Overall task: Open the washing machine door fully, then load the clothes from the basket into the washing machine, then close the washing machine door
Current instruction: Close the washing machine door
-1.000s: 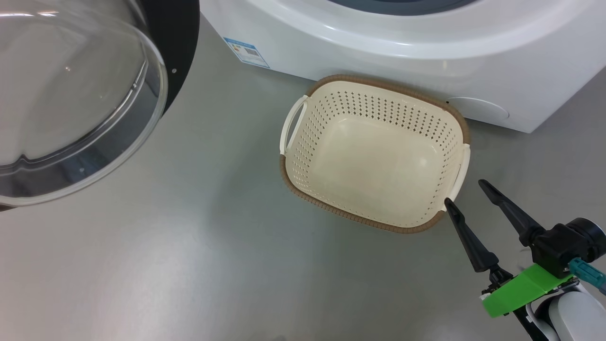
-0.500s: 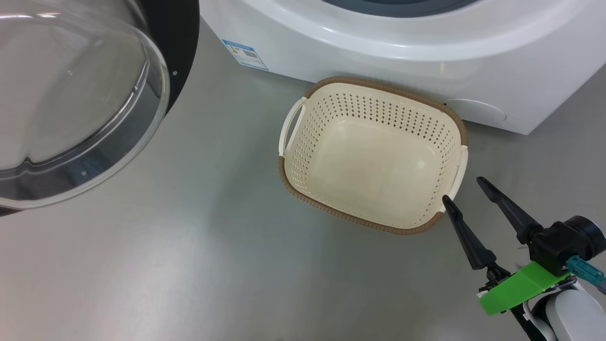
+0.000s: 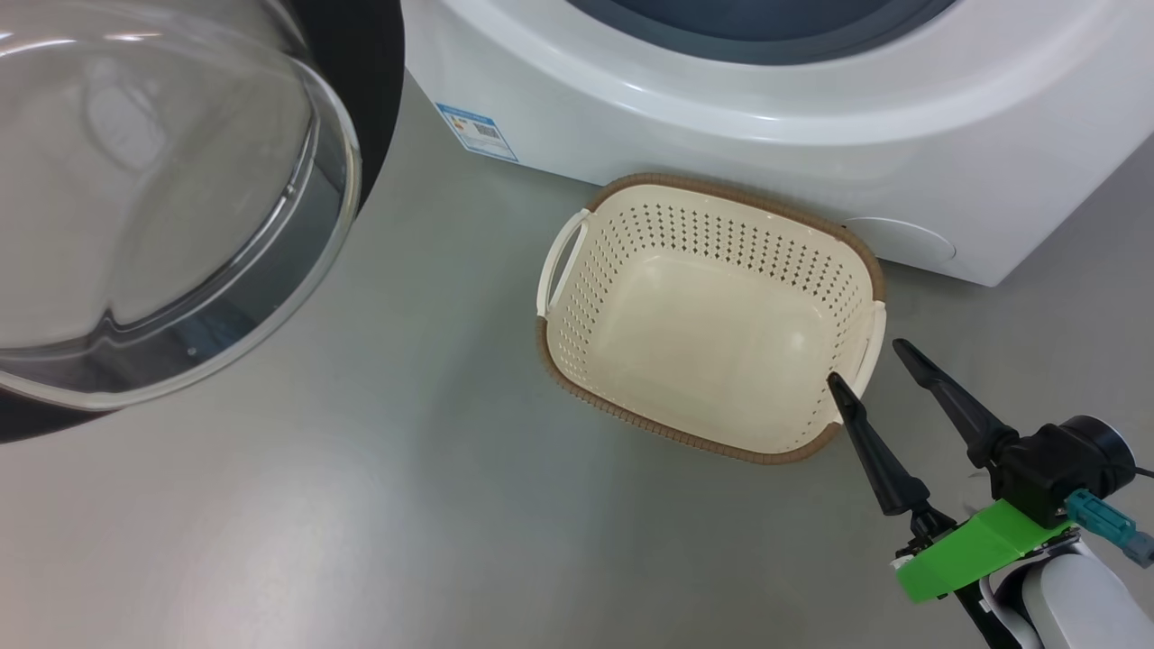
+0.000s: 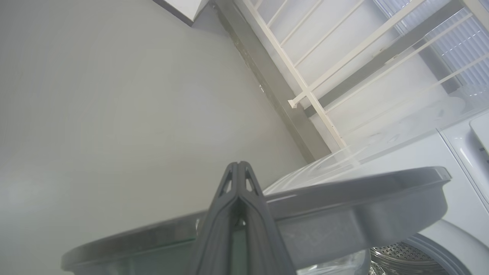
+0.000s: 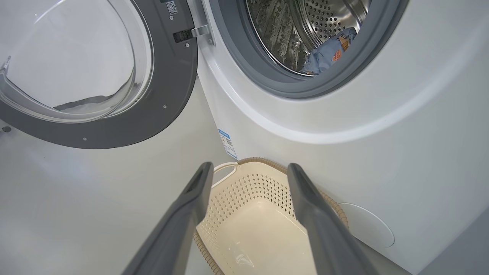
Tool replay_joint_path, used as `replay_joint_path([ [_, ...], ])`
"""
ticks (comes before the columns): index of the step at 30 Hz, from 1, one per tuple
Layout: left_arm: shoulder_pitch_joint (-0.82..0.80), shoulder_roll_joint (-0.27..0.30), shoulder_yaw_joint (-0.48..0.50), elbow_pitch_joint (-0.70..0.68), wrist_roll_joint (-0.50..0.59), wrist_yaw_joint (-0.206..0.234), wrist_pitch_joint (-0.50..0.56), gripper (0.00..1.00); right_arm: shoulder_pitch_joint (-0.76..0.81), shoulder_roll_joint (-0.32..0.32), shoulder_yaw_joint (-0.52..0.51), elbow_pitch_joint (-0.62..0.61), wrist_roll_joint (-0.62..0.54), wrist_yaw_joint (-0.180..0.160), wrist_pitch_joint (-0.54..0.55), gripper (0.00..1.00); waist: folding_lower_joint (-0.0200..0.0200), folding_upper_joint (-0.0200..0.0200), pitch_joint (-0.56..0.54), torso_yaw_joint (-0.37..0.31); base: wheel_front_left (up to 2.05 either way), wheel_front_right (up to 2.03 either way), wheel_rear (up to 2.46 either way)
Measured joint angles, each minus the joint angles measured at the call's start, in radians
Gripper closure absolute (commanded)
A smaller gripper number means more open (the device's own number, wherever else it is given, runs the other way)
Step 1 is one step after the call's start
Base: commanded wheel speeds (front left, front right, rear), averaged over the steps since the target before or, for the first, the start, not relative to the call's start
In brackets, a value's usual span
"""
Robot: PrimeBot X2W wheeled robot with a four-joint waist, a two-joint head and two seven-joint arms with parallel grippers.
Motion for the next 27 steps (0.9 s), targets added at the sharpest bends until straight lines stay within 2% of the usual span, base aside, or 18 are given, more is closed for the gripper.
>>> replay_joint_path([
  [27,0.026,0.031,-0.020,-0.042,-0.088,0.019,0.309,1.00,0.009,0.033,-0.014,-0.002,-0.006,0.000,0.000,0.00,0.0000,0.0001,-0.051,0.004,0.00,0.00,0.00],
])
